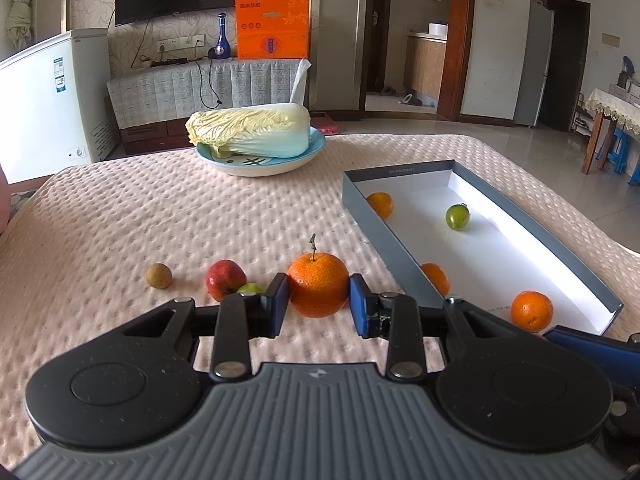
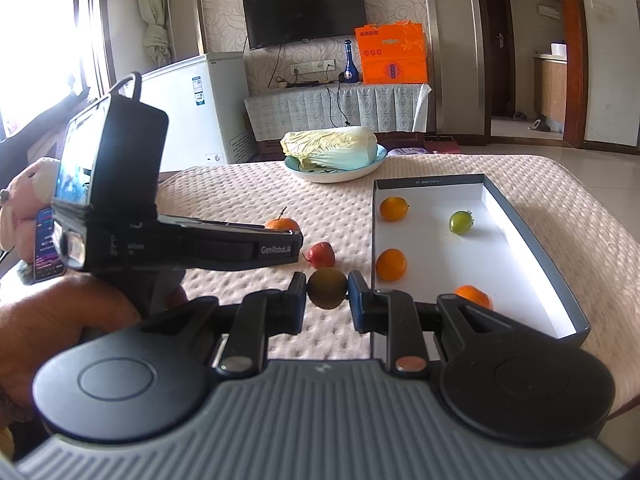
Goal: Organize fruits
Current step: 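Carry the tangerine and the kiwi over the box lid with both grippers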
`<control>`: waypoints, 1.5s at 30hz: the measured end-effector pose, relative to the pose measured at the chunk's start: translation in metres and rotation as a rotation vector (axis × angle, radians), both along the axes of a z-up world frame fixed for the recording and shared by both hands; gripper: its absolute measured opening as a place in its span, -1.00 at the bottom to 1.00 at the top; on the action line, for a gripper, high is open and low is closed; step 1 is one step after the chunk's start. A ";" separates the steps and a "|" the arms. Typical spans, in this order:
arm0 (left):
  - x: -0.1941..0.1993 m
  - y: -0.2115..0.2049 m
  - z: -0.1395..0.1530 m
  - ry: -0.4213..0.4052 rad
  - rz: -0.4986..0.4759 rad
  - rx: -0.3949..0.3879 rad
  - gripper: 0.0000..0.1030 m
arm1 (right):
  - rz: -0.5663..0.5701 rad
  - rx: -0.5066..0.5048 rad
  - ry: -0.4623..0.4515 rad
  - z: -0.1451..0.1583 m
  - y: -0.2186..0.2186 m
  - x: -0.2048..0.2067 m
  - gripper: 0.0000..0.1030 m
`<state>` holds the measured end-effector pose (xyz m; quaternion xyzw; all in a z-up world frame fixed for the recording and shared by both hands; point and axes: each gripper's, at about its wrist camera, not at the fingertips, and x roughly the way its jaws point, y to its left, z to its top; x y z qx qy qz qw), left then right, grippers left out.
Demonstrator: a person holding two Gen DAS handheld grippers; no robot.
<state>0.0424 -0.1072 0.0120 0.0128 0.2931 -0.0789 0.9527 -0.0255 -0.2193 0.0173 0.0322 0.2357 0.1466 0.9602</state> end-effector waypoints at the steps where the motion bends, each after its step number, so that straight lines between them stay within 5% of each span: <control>1: 0.000 -0.001 0.000 0.000 -0.001 0.000 -0.27 | 0.001 0.000 -0.001 0.000 0.000 -0.001 -0.51; 45: 0.003 -0.047 0.005 -0.033 -0.094 -0.018 -0.27 | -0.086 0.008 -0.006 0.000 -0.044 -0.010 -0.51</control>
